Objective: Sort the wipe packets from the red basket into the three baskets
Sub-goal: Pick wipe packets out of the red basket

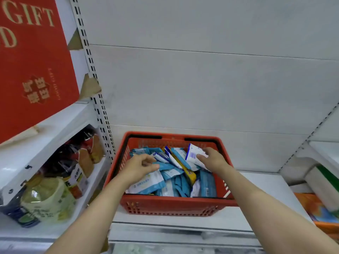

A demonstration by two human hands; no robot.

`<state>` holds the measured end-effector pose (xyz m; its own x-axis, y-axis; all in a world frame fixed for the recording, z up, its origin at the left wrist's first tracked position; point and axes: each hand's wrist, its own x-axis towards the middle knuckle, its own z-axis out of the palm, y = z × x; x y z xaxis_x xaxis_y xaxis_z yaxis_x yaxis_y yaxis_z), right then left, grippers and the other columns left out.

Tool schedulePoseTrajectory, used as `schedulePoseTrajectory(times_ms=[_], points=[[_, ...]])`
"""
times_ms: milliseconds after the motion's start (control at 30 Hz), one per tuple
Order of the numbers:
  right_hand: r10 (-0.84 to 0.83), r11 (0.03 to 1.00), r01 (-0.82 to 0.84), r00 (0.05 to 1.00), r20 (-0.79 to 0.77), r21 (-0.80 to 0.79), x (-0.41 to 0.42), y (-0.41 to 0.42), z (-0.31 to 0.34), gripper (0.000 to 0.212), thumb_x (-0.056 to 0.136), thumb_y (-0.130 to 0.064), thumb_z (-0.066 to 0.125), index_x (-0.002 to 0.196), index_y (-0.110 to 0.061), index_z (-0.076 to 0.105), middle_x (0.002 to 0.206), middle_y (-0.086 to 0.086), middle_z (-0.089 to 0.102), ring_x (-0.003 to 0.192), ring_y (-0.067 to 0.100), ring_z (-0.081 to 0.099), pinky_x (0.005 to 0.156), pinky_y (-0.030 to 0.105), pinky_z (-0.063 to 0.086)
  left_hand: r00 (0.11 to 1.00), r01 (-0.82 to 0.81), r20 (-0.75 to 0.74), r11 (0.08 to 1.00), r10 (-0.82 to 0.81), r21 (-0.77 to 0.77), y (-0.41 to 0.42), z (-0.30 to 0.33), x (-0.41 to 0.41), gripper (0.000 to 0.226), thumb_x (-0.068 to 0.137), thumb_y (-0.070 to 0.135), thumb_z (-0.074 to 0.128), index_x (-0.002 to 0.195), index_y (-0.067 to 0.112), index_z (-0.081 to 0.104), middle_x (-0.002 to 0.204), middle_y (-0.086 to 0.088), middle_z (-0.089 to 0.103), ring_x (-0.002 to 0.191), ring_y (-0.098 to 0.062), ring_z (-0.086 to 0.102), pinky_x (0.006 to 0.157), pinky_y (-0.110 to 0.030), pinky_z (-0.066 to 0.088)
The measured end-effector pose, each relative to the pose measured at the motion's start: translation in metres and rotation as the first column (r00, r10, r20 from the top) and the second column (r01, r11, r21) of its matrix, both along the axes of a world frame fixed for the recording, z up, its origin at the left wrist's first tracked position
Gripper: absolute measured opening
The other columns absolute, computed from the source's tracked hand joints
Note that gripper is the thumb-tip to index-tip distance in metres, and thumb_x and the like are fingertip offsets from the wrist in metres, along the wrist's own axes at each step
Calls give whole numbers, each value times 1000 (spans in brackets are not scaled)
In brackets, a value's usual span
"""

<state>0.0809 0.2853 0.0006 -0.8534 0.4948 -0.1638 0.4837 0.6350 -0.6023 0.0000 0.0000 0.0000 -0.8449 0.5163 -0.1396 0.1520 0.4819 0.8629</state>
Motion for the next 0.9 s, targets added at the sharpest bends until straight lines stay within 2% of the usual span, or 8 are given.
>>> schedulePoseTrajectory(times_ms=[100,233,300,467,567,700,800,900], points=[[-13,1000,12,999,52,28,-7,1,-5,61,96,-31,60,147,-5,37,148,14,47,133,30,47,104,32,37,999,-46,4,997,47,-59,-5,-10,-2,24,79,38,81,99,27,71,103,4,69,99,-12,64,92,-36,54],[-4,1000,6,993,116,-14,-18,6,-10,74,97,-26,58,155,-5,17,158,13,31,144,29,33,116,34,27,999,-37,9,993,39,-114,-7,-12,1,38,81,35,80,115,23,69,113,8,64,107,-9,60,91,-24,45],[0,1000,3,987,163,-16,-20,8,-10,76,96,-28,59,156,-8,15,157,13,34,143,30,35,116,35,29,999,-48,11,988,50,-147,-9,-12,1,42,81,33,80,119,19,68,115,7,64,108,-10,59,90,-23,43],[0,1000,2,977,212,-9,-15,1,-19,71,91,-28,66,151,-14,32,145,14,50,131,30,50,106,34,40,997,-63,39,986,70,-155,-12,-16,-6,38,79,28,83,114,21,71,110,5,66,96,-7,60,77,-18,44],[-39,999,43,982,187,-19,-11,-2,-23,58,89,-31,69,141,-18,47,140,10,55,125,26,55,100,31,42,995,-77,49,983,86,-168,-10,-17,-9,39,78,27,83,114,18,71,103,6,65,89,-6,58,71,-15,42],[-56,993,79,970,238,-90,-7,-2,-20,61,88,-39,70,139,-15,47,141,9,54,123,25,55,100,34,46,992,-105,48,978,115,-180,-8,-20,-14,31,74,28,87,98,15,75,90,5,69,78,-10,63,62,-20,45],[-65,992,95,950,306,-84,-1,-5,-18,61,90,-44,67,138,-12,51,139,8,55,121,25,56,99,34,47,990,-139,3,987,139,-87,-5,-18,-14,20,75,22,85,82,13,70,80,2,65,71,-12,57,59,-23,43],[-70,986,115,942,327,-120,4,-4,-20,51,89,-49,65,120,-8,65,120,8,67,103,23,64,90,36,54,979,-206,21,974,205,95,2,-11,-11,16,80,18,82,83,11,68,83,-5,68,72,-17,61,66,-31,48]])
